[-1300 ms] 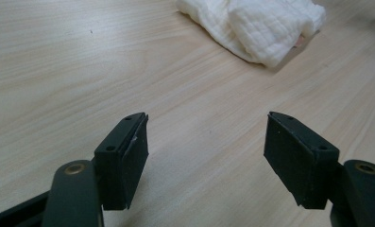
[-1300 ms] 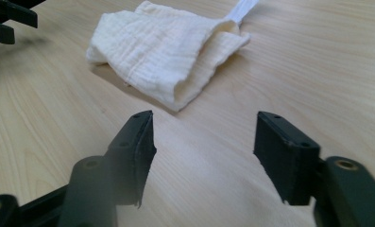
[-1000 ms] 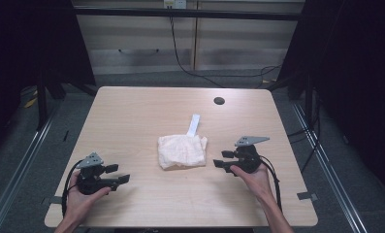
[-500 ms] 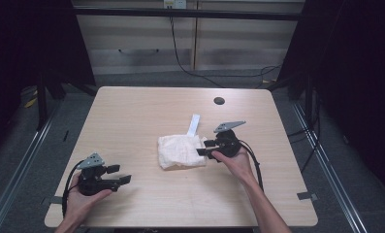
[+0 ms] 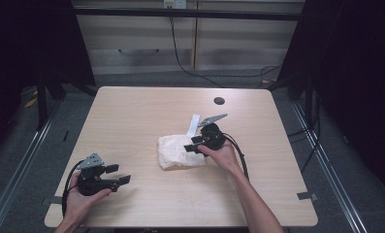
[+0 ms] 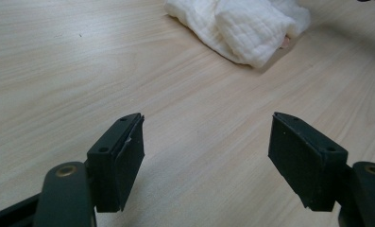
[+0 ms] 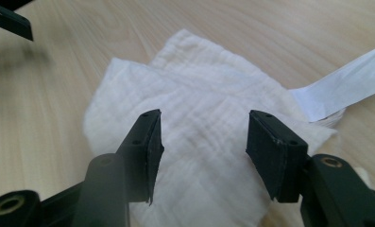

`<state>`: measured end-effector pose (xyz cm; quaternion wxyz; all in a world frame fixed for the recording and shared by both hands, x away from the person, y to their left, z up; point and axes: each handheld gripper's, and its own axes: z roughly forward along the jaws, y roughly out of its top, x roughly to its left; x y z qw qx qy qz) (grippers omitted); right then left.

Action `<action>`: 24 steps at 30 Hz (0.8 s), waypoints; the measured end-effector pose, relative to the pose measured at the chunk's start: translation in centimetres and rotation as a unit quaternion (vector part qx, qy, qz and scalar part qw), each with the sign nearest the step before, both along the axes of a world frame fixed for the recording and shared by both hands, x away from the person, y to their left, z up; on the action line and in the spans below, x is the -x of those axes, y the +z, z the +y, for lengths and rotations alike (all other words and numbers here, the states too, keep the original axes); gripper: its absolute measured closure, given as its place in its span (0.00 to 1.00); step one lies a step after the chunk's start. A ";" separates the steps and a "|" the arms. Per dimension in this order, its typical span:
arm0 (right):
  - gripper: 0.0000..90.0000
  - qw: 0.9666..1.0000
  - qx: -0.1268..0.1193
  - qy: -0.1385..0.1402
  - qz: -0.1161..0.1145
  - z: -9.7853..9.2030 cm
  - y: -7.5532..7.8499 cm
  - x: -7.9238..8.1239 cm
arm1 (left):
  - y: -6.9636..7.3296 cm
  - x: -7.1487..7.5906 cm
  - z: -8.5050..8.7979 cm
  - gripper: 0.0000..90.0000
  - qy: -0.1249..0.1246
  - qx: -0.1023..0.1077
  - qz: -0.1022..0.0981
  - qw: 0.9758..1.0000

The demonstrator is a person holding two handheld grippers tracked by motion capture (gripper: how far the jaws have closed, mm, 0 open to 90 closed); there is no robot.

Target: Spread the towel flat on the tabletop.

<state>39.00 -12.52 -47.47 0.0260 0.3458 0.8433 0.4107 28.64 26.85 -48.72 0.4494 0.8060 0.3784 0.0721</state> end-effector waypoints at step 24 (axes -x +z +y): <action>0.89 0.999 0.036 0.031 0.017 0.9 -2.3 2.3 | -0.1 -0.1 -0.1 0.30 0.003 0.001 0.001 1.000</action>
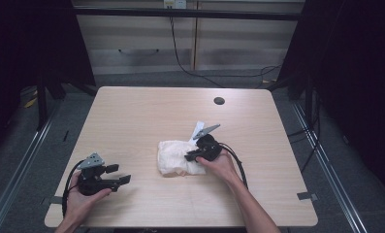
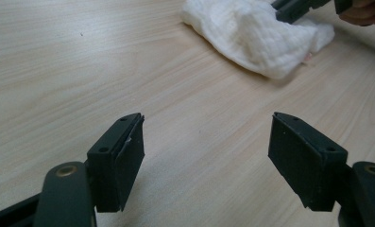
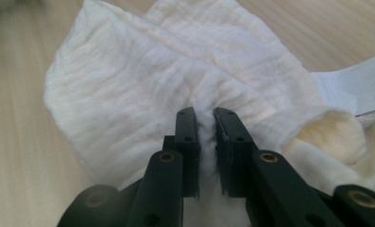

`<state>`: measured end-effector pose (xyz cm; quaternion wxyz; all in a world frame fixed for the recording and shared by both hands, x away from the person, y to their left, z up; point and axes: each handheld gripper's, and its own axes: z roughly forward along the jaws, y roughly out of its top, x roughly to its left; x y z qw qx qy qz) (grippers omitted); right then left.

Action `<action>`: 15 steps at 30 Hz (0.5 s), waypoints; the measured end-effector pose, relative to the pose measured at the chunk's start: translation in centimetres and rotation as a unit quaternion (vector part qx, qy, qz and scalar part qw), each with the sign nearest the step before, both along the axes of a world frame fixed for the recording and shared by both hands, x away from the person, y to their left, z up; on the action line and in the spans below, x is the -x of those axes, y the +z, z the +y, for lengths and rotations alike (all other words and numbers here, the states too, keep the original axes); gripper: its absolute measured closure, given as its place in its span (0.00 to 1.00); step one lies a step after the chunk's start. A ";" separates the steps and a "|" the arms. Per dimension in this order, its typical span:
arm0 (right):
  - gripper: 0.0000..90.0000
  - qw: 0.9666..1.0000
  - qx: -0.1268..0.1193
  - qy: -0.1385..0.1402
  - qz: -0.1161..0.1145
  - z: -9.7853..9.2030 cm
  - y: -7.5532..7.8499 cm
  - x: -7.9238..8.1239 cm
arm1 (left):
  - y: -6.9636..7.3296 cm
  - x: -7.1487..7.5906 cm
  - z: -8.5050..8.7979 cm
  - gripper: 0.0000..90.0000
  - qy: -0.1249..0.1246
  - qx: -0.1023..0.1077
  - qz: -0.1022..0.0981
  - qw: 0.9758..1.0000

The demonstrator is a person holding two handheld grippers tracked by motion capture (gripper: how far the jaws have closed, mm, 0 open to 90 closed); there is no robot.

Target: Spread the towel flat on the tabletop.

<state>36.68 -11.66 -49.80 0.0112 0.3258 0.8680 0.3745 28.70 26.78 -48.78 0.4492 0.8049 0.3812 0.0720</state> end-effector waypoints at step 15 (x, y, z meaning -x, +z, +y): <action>0.89 1.000 -0.021 0.022 -0.001 -1.1 -0.2 4.8 | 0.0 -0.2 0.0 0.31 0.014 0.016 0.006 1.000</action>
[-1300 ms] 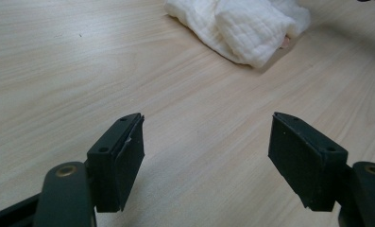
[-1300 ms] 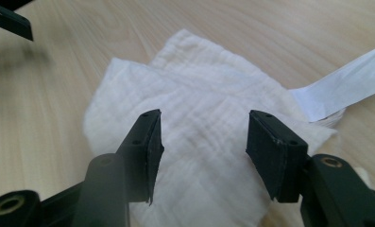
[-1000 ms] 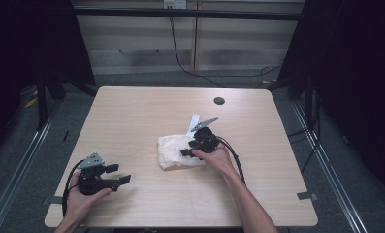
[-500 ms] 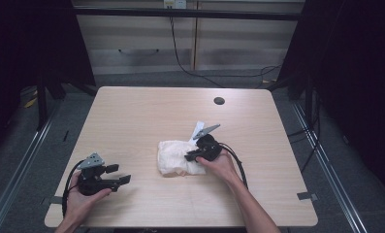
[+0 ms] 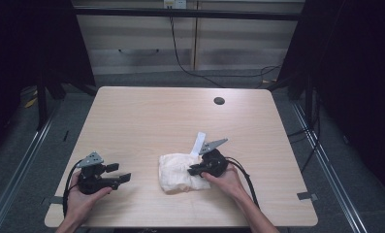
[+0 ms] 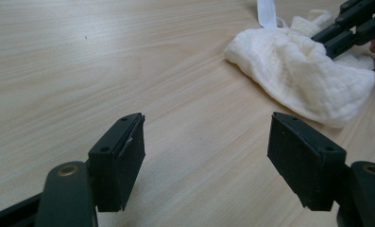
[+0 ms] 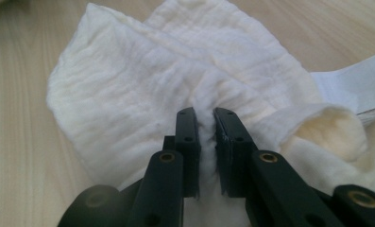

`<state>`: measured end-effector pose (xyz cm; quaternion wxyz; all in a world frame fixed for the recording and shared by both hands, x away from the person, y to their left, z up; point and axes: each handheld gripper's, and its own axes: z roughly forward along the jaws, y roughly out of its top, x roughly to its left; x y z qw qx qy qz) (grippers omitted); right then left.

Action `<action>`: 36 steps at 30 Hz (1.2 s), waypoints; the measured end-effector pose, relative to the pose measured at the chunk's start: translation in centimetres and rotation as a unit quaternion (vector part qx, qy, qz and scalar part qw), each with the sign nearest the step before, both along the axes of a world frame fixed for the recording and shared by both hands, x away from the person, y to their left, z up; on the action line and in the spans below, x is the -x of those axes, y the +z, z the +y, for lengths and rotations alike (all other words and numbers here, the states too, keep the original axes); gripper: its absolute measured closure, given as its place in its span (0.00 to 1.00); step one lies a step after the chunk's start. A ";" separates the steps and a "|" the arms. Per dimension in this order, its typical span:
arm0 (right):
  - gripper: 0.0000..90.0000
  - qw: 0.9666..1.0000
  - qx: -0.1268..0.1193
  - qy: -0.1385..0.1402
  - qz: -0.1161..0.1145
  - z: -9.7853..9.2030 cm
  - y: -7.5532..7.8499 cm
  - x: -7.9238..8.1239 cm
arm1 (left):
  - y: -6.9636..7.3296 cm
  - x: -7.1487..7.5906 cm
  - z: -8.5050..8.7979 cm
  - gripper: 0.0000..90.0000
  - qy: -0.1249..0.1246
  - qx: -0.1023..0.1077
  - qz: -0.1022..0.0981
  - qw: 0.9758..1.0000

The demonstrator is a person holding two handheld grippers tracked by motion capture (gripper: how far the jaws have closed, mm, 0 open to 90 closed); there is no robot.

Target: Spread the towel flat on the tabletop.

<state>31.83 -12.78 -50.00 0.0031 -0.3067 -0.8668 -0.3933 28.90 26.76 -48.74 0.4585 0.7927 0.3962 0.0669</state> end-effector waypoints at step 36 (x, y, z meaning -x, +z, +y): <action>0.78 0.997 0.000 -0.082 -0.006 -5.4 1.0 -0.7 | -0.6 -3.3 -9.3 0.70 -0.112 -0.012 0.011 0.994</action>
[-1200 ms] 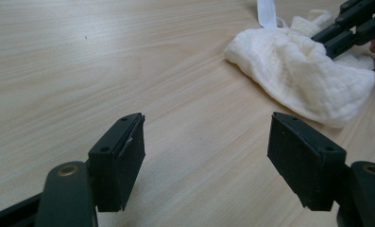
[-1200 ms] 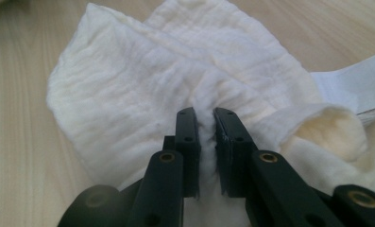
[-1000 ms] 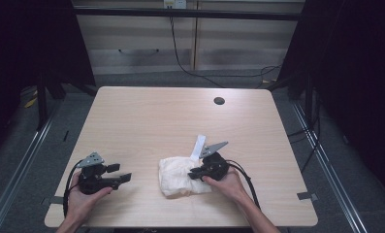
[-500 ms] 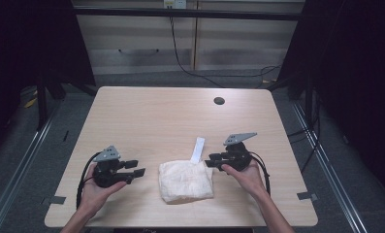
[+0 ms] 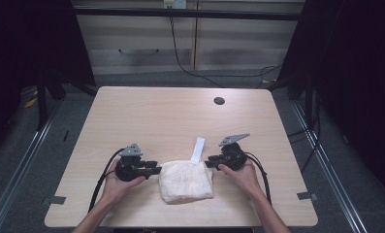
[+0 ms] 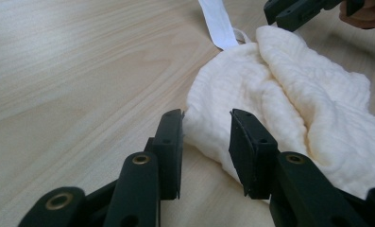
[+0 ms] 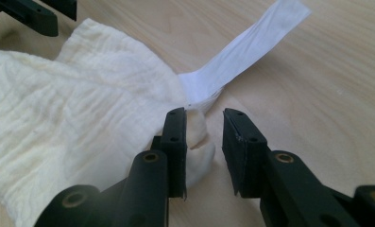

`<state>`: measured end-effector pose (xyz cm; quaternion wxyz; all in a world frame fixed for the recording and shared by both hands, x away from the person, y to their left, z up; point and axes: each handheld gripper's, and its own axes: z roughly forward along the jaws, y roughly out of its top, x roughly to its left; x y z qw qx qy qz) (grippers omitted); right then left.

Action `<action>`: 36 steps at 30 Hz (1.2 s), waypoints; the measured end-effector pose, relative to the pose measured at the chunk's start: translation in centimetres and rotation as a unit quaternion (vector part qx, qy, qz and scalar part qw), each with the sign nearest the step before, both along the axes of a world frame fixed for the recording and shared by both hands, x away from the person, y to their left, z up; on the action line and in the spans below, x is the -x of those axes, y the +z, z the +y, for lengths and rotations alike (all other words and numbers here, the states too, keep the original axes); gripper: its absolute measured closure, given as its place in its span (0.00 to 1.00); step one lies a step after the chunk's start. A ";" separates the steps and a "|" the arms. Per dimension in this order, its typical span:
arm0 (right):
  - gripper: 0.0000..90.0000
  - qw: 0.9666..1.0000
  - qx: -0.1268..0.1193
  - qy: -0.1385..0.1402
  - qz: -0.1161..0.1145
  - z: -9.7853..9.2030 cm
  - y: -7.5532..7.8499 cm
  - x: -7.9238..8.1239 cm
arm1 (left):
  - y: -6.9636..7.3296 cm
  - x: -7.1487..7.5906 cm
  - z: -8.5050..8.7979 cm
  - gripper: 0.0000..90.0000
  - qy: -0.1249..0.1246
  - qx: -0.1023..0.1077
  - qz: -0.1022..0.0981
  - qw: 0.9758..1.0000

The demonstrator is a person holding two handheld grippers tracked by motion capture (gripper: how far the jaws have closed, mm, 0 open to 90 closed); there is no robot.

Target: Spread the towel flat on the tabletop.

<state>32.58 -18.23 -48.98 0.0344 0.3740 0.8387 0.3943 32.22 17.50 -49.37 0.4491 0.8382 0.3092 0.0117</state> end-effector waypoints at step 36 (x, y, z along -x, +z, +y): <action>0.96 0.999 -0.015 0.033 -0.014 3.0 -0.3 -0.3 | -0.6 -1.8 -0.7 0.56 0.035 0.022 0.021 0.999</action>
